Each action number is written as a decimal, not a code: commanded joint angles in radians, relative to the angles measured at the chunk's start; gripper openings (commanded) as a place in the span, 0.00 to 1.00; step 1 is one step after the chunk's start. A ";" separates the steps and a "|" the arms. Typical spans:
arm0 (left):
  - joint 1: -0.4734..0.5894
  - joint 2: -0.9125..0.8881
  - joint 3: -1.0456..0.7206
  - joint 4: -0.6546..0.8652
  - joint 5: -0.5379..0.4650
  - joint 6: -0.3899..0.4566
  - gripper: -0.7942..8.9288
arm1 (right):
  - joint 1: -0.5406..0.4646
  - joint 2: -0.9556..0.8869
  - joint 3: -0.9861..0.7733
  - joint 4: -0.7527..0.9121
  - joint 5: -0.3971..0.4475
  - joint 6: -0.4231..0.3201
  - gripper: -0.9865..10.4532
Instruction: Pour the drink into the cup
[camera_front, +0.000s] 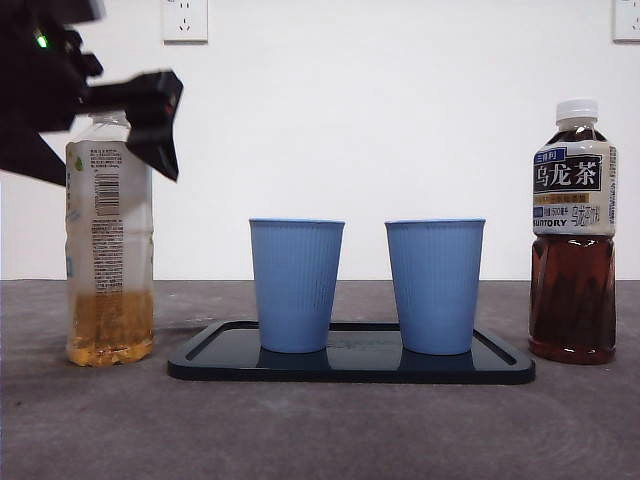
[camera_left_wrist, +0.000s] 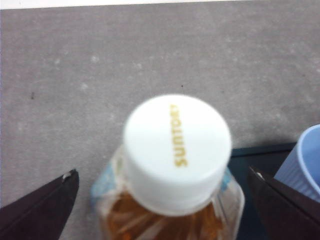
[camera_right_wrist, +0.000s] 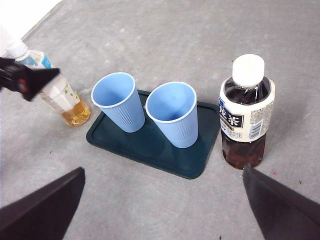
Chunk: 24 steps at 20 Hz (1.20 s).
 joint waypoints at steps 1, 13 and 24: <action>-0.006 -0.066 0.050 -0.109 -0.001 -0.007 0.67 | 0.004 0.005 0.017 0.007 -0.001 0.010 0.53; -0.071 -0.420 0.275 -0.728 0.276 0.051 0.66 | 0.004 0.005 0.016 0.008 -0.169 -0.045 0.53; -0.077 -0.595 0.280 -0.833 0.488 0.072 0.66 | 0.004 0.005 0.017 0.007 -0.236 -0.055 0.53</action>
